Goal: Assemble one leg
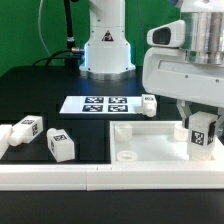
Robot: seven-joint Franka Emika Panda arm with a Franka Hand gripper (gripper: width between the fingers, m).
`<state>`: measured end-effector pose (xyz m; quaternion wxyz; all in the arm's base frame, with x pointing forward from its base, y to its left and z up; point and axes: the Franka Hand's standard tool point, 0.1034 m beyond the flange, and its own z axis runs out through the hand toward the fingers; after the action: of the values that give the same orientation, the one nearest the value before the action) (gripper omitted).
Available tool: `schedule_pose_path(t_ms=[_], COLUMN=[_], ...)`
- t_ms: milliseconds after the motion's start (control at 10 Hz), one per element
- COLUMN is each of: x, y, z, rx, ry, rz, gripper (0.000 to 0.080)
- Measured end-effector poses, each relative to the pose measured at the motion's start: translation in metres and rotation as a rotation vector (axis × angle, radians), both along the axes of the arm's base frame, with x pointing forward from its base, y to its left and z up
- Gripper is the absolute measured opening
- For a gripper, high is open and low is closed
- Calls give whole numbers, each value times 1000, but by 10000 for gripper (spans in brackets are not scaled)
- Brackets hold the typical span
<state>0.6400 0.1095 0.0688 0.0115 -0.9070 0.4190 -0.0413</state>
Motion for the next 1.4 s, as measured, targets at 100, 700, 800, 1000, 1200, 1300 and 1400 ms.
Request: schedule_pose_path(t_ms=[100, 700, 800, 1000, 1200, 1300, 1400], x=[1, 3, 4, 3, 3, 3, 3], y=[1, 3, 4, 5, 5, 5, 5], z=[0, 0, 0, 0, 0, 0, 0], rx=[9, 155, 161, 161, 155, 152, 150], ry=[2, 29, 26, 25, 20, 19, 19], rz=[-109, -1016, -1111, -1143, -1137, -1097, -1084], gripper=[284, 284, 284, 285, 285, 285, 285])
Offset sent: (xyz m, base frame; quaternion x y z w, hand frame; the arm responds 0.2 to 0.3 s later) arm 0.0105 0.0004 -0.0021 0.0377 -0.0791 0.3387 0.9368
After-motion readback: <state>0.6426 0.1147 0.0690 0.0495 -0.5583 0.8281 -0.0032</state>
